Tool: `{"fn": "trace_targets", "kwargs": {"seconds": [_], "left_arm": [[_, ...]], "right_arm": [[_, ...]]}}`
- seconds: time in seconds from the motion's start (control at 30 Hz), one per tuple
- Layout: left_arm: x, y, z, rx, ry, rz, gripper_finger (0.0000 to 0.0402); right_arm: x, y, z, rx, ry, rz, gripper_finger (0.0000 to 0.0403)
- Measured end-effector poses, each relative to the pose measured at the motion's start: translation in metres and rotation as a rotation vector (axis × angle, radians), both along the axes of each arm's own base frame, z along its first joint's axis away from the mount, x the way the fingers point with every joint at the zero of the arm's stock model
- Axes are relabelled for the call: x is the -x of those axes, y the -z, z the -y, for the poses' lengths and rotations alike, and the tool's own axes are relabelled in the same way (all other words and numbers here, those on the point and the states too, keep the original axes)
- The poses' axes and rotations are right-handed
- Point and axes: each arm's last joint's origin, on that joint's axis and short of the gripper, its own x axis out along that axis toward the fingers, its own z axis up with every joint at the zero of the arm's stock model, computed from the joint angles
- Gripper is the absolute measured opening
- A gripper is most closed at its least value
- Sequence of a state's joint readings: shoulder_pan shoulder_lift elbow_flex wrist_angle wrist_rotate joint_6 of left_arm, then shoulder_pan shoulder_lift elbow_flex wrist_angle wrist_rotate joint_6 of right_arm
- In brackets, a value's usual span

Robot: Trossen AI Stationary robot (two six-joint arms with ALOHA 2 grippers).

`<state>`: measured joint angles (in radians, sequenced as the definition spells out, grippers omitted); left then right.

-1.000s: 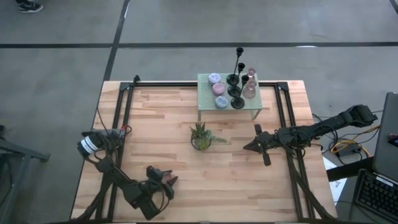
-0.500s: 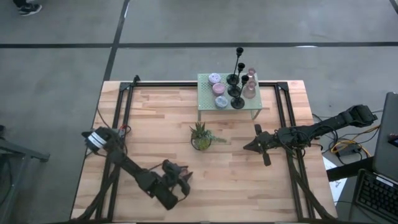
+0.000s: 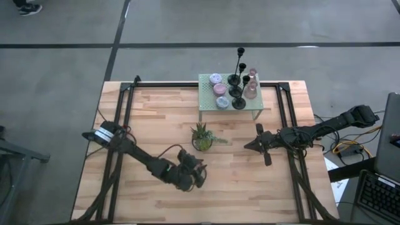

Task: Pick & Place candle stick holders
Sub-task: Put the glass candle holder on the shelf

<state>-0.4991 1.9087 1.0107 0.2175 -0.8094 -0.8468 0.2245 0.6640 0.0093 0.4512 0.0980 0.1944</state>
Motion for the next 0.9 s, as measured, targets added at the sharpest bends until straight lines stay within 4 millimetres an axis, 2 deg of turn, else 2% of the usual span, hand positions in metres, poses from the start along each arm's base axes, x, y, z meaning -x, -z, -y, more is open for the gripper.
{"fn": "trace_targets", "kwargs": {"seconds": [0.1,0.27,0.4,0.67,0.9], "left_arm": [[-0.007,0.0,-0.011,0.006,-0.001,-0.011,0.0143],[-0.028,-0.002,-0.018,-0.038,0.044,0.054,0.0138],[-0.049,-0.005,-0.019,-0.078,0.076,0.088,0.0141],[-0.098,0.007,-0.021,-0.13,0.137,0.074,0.0138],[-0.133,0.014,-0.028,-0.169,0.145,0.079,0.0143]], "right_arm": [[0.0,0.0,0.0,0.011,0.002,-0.001,0.0009],[0.0,0.0,0.0,-0.044,0.013,-0.006,0.0009],[0.0,0.001,0.0,-0.058,0.012,-0.014,0.0009],[0.0,0.001,0.0,-0.078,0.014,-0.017,0.0009],[0.001,0.001,-0.001,-0.089,-0.02,-0.028,0.0009]]}}
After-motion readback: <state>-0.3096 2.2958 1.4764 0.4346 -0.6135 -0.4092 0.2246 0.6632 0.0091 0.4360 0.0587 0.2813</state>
